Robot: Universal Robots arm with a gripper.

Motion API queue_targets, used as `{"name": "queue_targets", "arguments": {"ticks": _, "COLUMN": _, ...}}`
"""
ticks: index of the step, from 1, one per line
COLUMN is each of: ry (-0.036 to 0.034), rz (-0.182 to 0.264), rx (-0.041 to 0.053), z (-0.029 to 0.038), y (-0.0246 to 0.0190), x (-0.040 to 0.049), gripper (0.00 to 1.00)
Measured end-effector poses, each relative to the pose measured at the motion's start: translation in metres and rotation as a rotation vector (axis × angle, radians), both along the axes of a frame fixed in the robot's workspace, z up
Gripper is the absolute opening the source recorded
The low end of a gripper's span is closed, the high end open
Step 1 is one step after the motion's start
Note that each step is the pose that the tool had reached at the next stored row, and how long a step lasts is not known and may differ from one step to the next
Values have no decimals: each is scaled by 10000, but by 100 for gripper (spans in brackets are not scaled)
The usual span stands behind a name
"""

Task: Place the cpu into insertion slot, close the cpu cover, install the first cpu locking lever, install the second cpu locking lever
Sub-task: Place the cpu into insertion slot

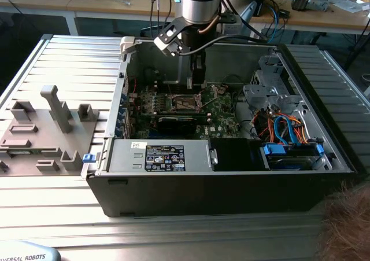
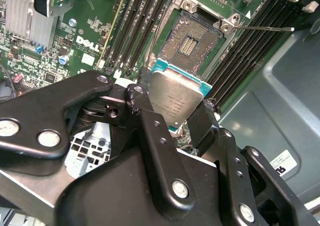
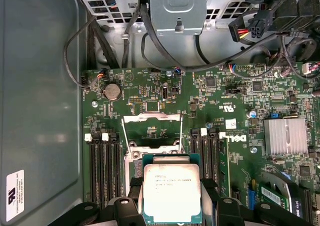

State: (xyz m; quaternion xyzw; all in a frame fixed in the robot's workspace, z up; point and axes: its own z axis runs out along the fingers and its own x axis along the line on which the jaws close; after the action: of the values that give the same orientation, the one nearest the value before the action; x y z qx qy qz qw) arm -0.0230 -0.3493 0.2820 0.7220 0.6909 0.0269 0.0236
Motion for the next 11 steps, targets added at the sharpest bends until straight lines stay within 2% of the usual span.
{"name": "queue_targets", "arguments": {"ticks": 11, "ry": 0, "rz": 0, "rx": 0, "z": -23, "y": 0, "x": 0, "gripper": 54}}
